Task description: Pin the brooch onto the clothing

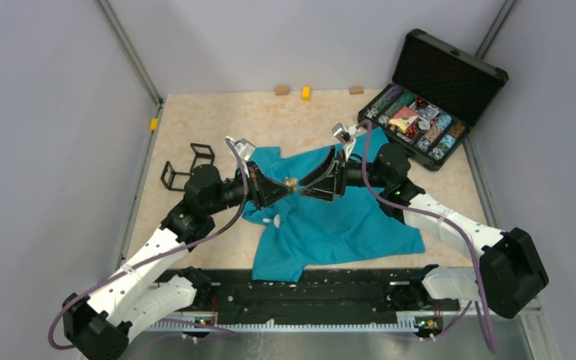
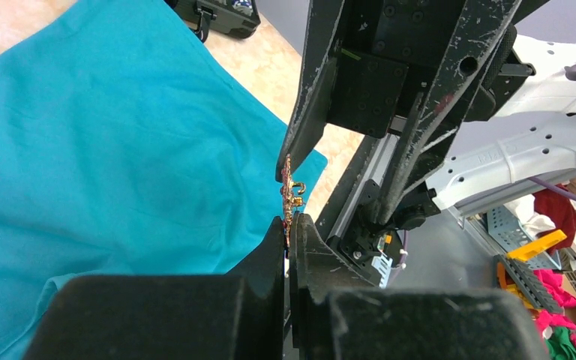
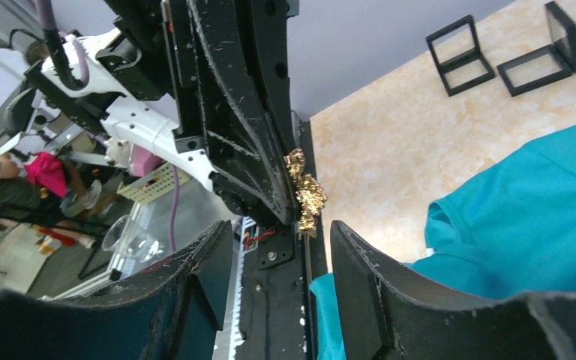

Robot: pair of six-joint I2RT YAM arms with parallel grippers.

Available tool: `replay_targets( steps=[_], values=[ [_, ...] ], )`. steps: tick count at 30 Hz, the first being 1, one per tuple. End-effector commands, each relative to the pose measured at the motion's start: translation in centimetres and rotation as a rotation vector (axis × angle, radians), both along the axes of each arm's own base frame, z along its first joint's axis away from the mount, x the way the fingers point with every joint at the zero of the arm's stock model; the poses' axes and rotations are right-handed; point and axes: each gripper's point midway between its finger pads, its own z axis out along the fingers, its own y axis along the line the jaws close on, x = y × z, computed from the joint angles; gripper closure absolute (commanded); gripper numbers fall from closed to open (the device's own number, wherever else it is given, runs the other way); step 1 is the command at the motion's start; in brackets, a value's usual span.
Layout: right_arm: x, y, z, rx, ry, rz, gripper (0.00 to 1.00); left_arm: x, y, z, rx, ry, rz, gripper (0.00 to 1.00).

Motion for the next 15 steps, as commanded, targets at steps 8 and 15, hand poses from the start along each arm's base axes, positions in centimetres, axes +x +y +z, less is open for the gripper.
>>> replay_targets(
  steps=[8,15],
  values=[
    [-1.5,0.4,-0.3,0.037,0.025,0.128,0.47,0.2,-0.2,1.9,-0.059,-0.066,0.001,1.00],
    [-3.0,0.7,-0.9,0.004,0.055,0.230,0.50,0.7,0.2,1.6,-0.052,-0.070,0.036,1.00]
  ],
)
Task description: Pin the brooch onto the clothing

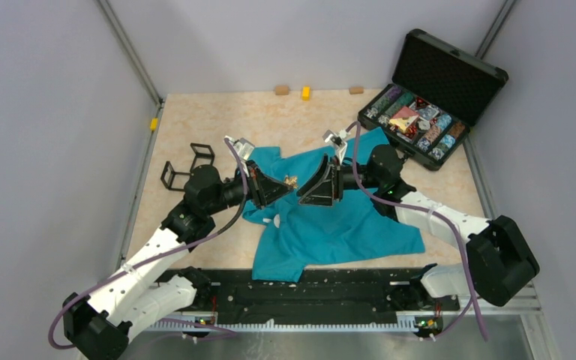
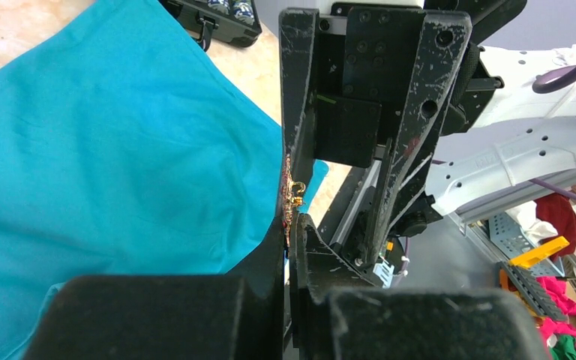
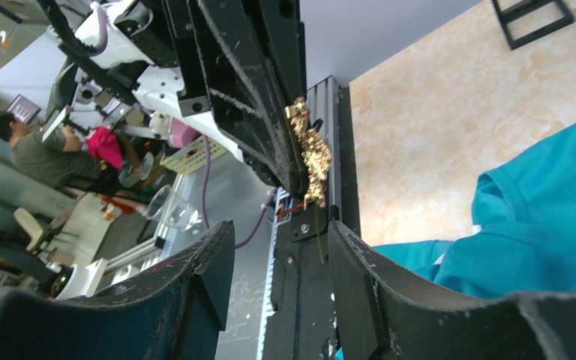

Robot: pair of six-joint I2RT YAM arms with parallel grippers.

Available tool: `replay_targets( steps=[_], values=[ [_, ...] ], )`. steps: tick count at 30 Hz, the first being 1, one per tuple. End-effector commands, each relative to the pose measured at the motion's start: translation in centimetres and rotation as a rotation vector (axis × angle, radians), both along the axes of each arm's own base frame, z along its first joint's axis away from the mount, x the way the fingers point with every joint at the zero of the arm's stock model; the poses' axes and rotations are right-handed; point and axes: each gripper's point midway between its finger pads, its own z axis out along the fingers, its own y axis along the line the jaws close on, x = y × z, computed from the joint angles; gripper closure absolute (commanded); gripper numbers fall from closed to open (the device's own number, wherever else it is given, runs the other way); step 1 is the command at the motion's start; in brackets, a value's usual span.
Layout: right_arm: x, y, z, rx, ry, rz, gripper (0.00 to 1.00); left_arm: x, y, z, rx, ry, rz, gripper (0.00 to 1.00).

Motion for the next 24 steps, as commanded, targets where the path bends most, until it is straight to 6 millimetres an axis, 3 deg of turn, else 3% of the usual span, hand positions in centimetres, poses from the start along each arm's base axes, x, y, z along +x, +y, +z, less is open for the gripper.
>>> replay_targets(
  steps=[1,10,24],
  values=[
    [-1.6,0.1,0.9,0.016,-0.039,0.105,0.51,0.5,0.2,1.2,-0.034,-0.054,0.031,1.00],
    [-3.4,-0.7,3.1,0.073,-0.058,0.160,0.54,0.4,0.2,0.8,-0.032,-0.039,0.026,1.00],
    [-1.3,0.3,4.9,0.163,-0.063,0.081,0.56,-2.2,-0.9,-0.6,-0.013,0.025,-0.148,1.00]
  ],
)
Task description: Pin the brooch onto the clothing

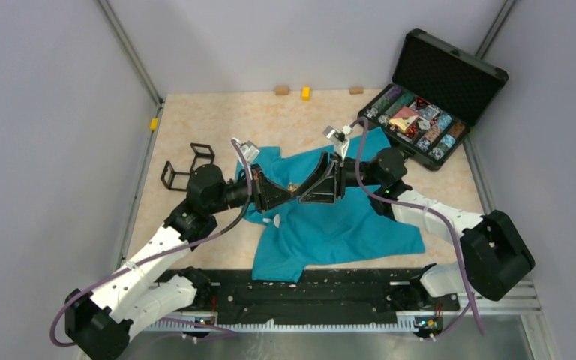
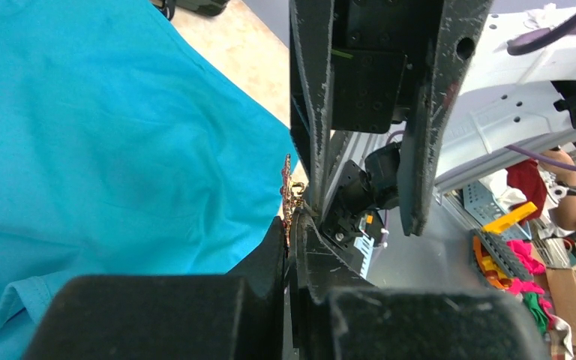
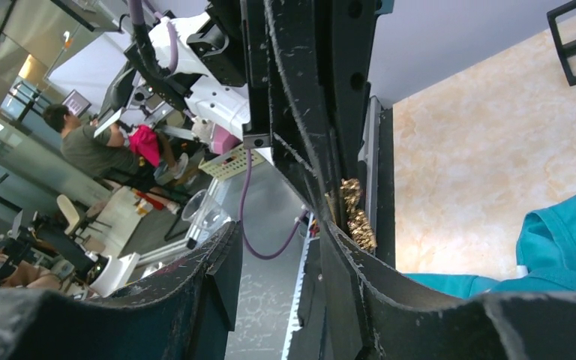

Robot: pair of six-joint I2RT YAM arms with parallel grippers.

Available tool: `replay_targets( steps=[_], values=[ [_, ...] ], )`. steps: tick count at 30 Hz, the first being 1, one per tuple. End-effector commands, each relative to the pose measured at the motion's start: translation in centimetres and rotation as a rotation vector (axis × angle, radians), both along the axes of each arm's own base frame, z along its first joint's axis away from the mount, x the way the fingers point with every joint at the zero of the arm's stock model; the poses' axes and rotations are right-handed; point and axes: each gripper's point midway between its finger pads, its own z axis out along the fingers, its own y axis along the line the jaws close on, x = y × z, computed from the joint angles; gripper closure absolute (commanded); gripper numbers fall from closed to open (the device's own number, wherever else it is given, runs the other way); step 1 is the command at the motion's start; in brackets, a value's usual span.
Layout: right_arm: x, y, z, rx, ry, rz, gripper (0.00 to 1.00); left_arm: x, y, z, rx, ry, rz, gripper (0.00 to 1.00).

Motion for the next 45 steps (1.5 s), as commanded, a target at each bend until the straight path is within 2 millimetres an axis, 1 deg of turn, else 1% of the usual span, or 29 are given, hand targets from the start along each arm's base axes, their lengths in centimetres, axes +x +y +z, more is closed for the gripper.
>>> replay_targets(
  steps=[1,4,7,11,17,19,20,22,24,26,27,29,31,32,34,36,39,42,45],
  values=[
    [0.6,0.3,2.2,0.071,-0.065,-0.032,0.56,-1.1,-0.3,0.2,-0.017,-0.007,-0.070,1.00],
    [0.7,0.3,2.4,0.078,-0.070,-0.048,0.57,-1.2,-0.3,-0.3,-0.007,0.015,-0.071,1.00],
    [0.9,0.2,2.8,0.089,-0.083,-0.070,0.57,-0.3,0.2,-1.4,0.028,0.055,-0.002,1.00],
    [1.2,0.0,3.2,0.091,-0.108,-0.109,0.56,1.5,1.4,-3.3,0.080,0.127,0.151,1.00],
    [2.1,-0.2,2.8,0.062,-0.137,-0.191,0.51,3.5,3.0,-5.2,0.080,0.228,0.301,1.00],
    [3.1,-0.4,2.3,0.037,-0.141,-0.266,0.50,4.2,3.8,-6.3,0.081,0.280,0.356,1.00],
    [3.9,-0.5,1.6,0.008,-0.139,-0.327,0.50,4.6,4.4,-6.9,0.086,0.300,0.389,1.00],
    [5.9,-1.1,-0.6,-0.090,-0.133,-0.479,0.48,5.3,5.7,-8.3,0.112,0.338,0.463,1.00],
    [7.3,-1.6,-2.7,-0.189,-0.131,-0.608,0.48,5.7,6.9,-9.8,0.138,0.371,0.519,1.00],
    [8.3,-1.9,-4.9,-0.286,-0.104,-0.720,0.48,5.7,7.7,-11.0,0.165,0.385,0.553,1.00],
    [8.5,-2.0,-5.9,-0.321,-0.091,-0.754,0.49,5.7,8.1,-11.7,0.184,0.393,0.569,1.00],
    [8.2,-1.6,-7.7,-0.381,-0.069,-0.787,0.49,5.6,8.7,-12.9,0.226,0.408,0.592,1.00],
    [7.9,-0.8,-9.5,-0.439,-0.050,-0.801,0.50,5.5,8.9,-13.5,0.254,0.412,0.591,1.00],
    [7.7,-0.3,-10.6,-0.477,-0.036,-0.807,0.51,5.3,8.8,-13.7,0.265,0.408,0.576,1.00],
    [7.2,0.6,-12.1,-0.520,-0.001,-0.797,0.53,4.9,8.0,-13.8,0.286,0.374,0.498,1.00],
    [6.6,1.7,-13.1,-0.526,0.034,-0.767,0.54,4.4,7.6,-13.8,0.302,0.357,0.446,1.00],
    [5.6,2.6,-14.2,-0.539,0.066,-0.739,0.56,4.0,7.6,-14.4,0.328,0.350,0.428,1.00],
    [5.1,2.8,-15.3,-0.561,0.092,-0.729,0.56,3.6,7.7,-14.9,0.353,0.348,0.423,1.00],
    [4.8,3.0,-15.9,-0.567,0.107,-0.718,0.57,3.2,7.4,-15.4,0.361,0.359,0.410,1.00]
  ],
)
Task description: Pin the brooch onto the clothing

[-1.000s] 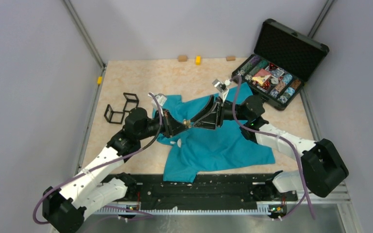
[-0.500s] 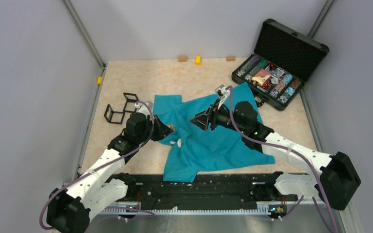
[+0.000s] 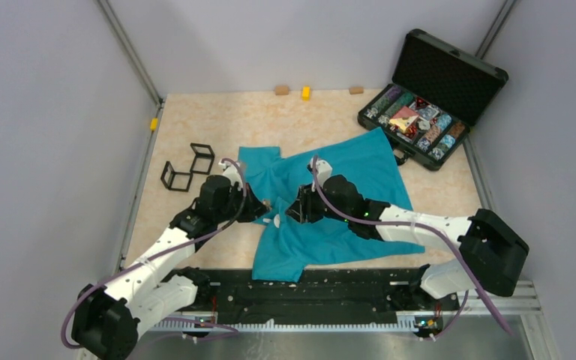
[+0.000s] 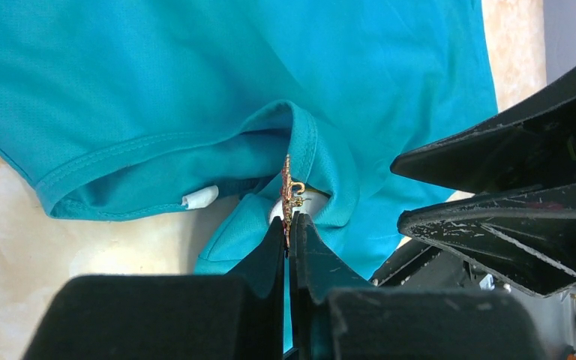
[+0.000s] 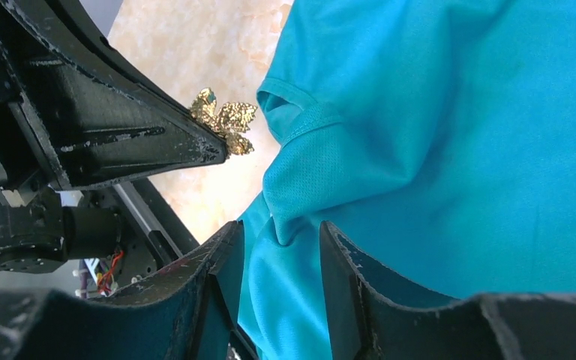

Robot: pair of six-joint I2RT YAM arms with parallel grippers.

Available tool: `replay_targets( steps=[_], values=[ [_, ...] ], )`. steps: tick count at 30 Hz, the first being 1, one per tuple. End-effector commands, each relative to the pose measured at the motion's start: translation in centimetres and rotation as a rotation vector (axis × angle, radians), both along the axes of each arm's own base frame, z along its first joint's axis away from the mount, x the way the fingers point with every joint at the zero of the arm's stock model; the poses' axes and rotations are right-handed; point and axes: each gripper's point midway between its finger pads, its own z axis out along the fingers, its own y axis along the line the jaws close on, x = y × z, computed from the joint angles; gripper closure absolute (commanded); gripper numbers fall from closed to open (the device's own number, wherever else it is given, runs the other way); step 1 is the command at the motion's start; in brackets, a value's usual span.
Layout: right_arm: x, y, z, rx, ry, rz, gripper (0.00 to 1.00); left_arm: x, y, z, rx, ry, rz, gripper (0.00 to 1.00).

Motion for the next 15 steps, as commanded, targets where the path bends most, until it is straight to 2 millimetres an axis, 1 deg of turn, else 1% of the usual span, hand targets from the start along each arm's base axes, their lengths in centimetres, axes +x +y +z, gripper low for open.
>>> replay_targets(
  steps=[1,8,11,15],
  values=[
    [-0.1,0.5,0.0,0.032,0.013,-0.019,0.58,-0.8,-0.4,-0.6,0.013,-0.006,-0.046,1.00],
    [-0.4,1.7,-0.8,0.053,0.057,0.012,0.61,-1.0,-1.0,-0.3,0.005,-0.010,-0.048,1.00],
    [-0.4,1.9,-1.1,0.055,0.067,0.013,0.64,-1.2,-1.3,-0.5,0.006,0.000,-0.056,1.00],
    [-0.3,2.0,-0.6,0.066,0.055,0.015,0.65,-1.3,-1.8,-0.8,0.017,0.010,-0.062,1.00]
  ],
)
